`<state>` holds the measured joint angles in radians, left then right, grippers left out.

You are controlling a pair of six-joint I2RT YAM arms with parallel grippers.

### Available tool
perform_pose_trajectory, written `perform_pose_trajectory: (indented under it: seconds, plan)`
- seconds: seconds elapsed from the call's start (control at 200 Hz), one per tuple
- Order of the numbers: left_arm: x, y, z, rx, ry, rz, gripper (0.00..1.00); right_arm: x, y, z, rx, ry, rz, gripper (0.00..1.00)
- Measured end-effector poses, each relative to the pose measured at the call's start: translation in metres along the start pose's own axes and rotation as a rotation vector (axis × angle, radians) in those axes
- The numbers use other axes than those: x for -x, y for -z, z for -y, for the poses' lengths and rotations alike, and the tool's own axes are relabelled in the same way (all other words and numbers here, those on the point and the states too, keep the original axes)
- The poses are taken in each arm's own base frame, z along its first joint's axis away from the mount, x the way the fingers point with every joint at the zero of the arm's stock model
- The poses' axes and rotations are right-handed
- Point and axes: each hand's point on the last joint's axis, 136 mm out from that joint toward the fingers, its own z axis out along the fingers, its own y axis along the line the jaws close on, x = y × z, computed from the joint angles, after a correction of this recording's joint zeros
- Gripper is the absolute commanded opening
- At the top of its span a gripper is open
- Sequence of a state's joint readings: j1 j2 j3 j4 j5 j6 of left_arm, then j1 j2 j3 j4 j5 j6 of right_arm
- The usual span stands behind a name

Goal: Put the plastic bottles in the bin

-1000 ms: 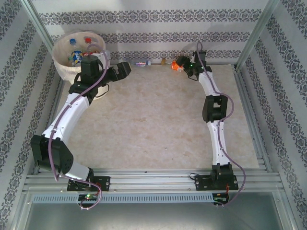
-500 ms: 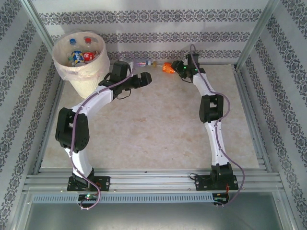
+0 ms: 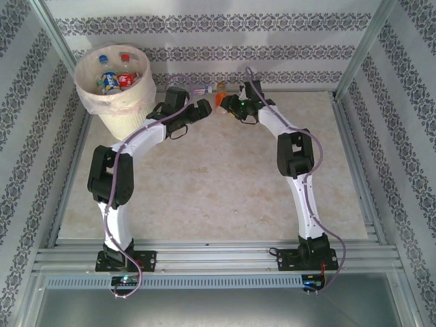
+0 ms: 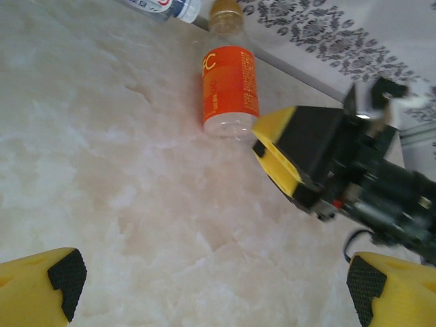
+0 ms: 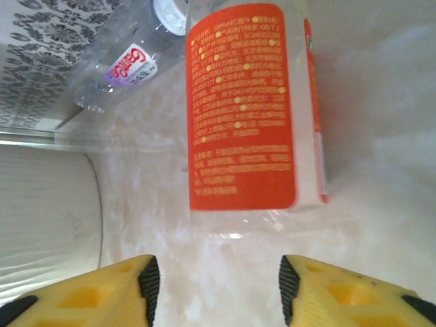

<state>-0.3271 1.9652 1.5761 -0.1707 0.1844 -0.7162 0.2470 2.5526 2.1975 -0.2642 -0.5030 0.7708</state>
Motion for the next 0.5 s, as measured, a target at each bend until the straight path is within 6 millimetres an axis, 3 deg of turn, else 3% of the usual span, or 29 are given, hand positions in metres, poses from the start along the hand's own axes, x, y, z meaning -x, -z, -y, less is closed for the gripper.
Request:
perform_pose_trajectory:
  seconds: [0.19,0.32,0.5]
  plan:
    - [-0.005,-0.024,-0.012,0.035,0.018,-0.013,1.00,0.019,0.023,0.001,-0.058,0.069,0.079,0.79]
    - [0.002,-0.042,-0.013,0.040,0.007,-0.005,1.00,0.025,0.026,0.006,-0.083,0.060,0.102,0.88]
    - [0.016,-0.081,-0.011,0.014,-0.089,0.006,1.00,0.026,0.024,0.013,-0.099,0.007,0.118,0.97]
